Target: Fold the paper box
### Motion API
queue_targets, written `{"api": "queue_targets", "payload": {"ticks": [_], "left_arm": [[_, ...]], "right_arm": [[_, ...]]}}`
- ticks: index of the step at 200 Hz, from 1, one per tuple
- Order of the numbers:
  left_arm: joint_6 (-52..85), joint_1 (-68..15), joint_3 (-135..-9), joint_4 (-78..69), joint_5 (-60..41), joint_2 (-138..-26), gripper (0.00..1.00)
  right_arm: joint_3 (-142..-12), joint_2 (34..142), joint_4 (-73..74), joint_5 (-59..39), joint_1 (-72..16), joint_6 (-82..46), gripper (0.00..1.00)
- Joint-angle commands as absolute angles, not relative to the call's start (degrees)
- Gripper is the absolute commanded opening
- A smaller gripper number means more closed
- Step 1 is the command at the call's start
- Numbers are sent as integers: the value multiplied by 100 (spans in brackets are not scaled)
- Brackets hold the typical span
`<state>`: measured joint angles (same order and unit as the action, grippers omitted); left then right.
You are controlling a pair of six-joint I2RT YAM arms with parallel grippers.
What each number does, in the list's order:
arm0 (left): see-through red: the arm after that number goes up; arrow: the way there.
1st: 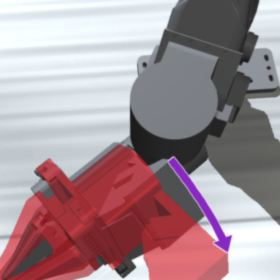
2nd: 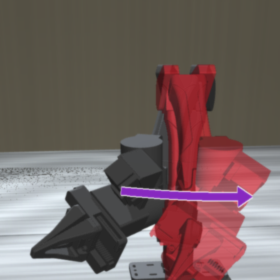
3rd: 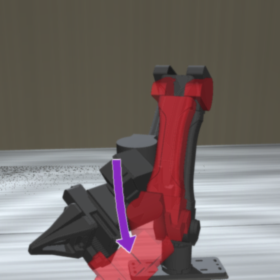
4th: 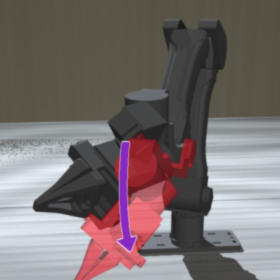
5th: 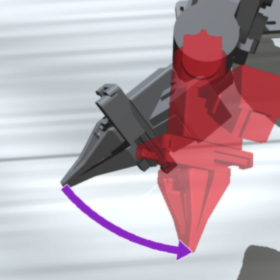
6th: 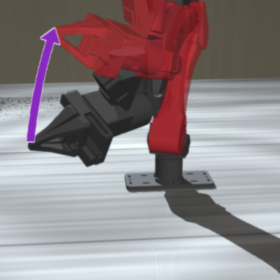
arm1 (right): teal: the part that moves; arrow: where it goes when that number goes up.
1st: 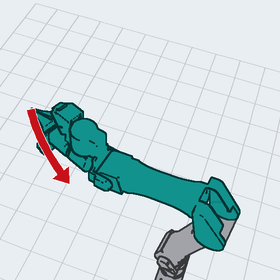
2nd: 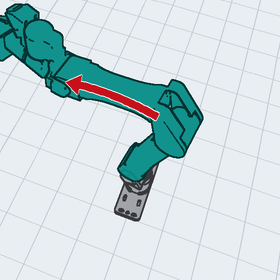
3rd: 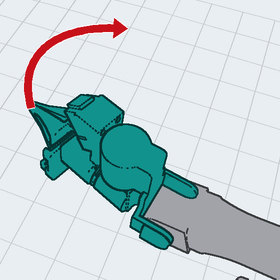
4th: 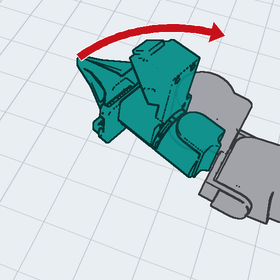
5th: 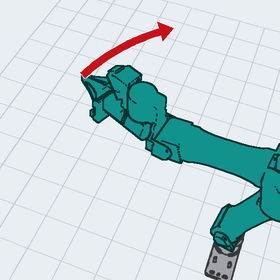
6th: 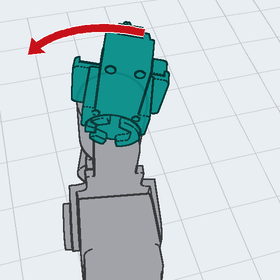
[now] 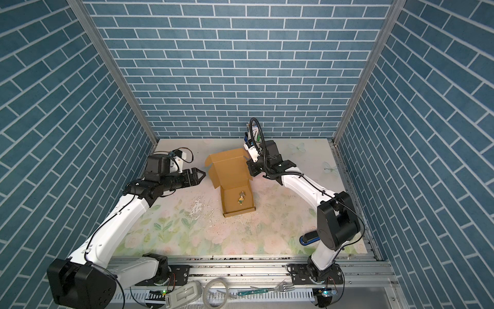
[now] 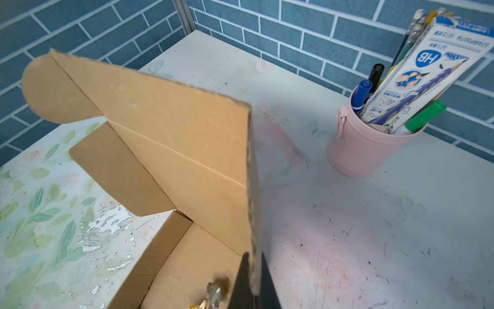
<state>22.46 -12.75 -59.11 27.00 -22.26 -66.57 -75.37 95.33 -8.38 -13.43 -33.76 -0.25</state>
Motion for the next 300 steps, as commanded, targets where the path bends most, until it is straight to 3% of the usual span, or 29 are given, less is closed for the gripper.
{"api": "queue_targets", "payload": {"ticks": [1,97,170,204,245,300], "left_arm": [[1754,-1442,-6032,2428,-2211,-6835,82],[1283,-1695,-6532,1984,-1889,-7836,69],[542,-1980,-7755,3412,-1347,-8803,54],[444,-1986,-7950,3629,-1312,-8944,43],[422,-1995,-8108,3585,-1466,-9121,40],[498,-2152,-8316,3564,-1464,-9425,20]], "right_arm": [[-7391,9257,-540,-1144,-3406,-193,0],[-6997,9026,-255,-1181,-3413,-188,0],[-6948,9028,-168,-1221,-3419,-151,0],[-6911,9002,-88,-1230,-3418,-136,0],[-6904,9030,-92,-1215,-3417,-156,0],[-6890,9018,-79,-1100,-3432,-288,0]]}}
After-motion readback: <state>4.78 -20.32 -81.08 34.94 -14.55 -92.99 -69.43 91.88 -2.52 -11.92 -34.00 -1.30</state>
